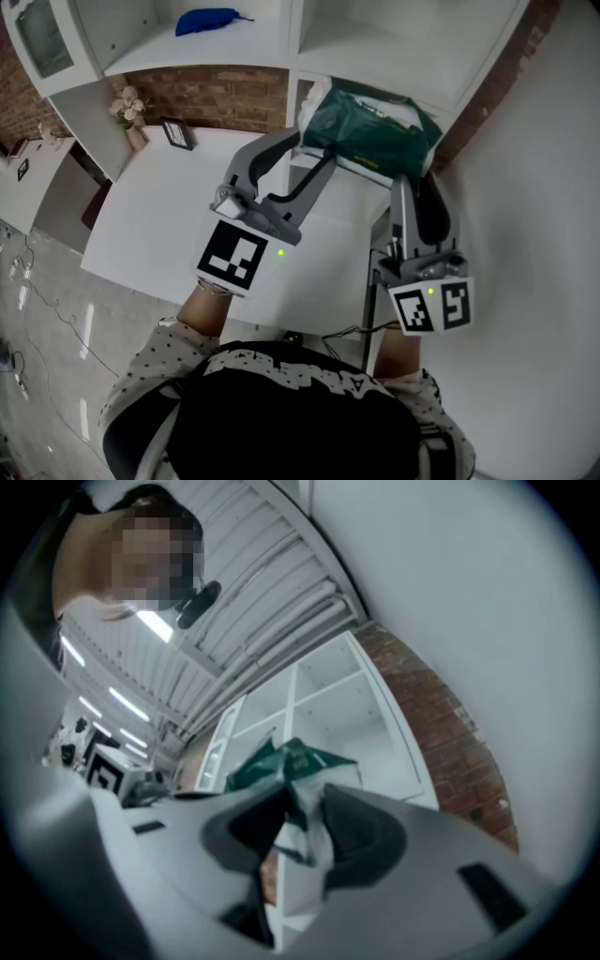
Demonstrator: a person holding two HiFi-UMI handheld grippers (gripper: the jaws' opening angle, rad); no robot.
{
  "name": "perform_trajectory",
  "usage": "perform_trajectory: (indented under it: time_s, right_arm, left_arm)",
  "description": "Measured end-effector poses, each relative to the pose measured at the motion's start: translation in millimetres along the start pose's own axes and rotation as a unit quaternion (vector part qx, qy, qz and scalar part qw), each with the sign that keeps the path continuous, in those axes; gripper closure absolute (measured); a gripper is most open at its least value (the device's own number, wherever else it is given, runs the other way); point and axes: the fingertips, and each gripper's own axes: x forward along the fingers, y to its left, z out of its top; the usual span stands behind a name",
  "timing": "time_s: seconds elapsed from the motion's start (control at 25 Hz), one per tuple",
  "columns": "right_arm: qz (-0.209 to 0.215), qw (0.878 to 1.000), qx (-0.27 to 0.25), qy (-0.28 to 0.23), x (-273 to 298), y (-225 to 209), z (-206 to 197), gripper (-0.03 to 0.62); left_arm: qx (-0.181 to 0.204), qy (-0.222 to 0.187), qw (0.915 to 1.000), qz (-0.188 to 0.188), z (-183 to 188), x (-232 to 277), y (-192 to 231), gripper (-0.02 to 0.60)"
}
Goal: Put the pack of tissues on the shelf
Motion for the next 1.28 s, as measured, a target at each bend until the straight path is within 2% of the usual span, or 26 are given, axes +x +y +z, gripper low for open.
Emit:
perform_trajectory:
  time_s: [0.16, 0.72, 1.04, 1.28]
  right_arm:
    - [0.007, 1.000, -0.011, -0.002, 17, -8, 23, 0.450]
    - [0.003, 0.999, -0.036, -0.030, 17, -7, 28, 0.450]
    - [0.008, 0.998, -0.048, -0.032, 49, -25, 52, 0.450]
    - [0.012, 0.998, -0.055, -0.035, 62, -35, 47, 0.448]
  left_arm:
    - [-0.004, -0.009, 0.9999, 0.004, 21, 17, 10, 0.393]
    - [0.006, -0.028, 0.9996, -0.002, 26, 16, 10, 0.393]
    - [-0.005, -0.031, 0.9995, 0.001, 47, 45, 28, 0.393]
    - [0.029, -0.038, 0.9988, 0.005, 44, 59, 36, 0.393]
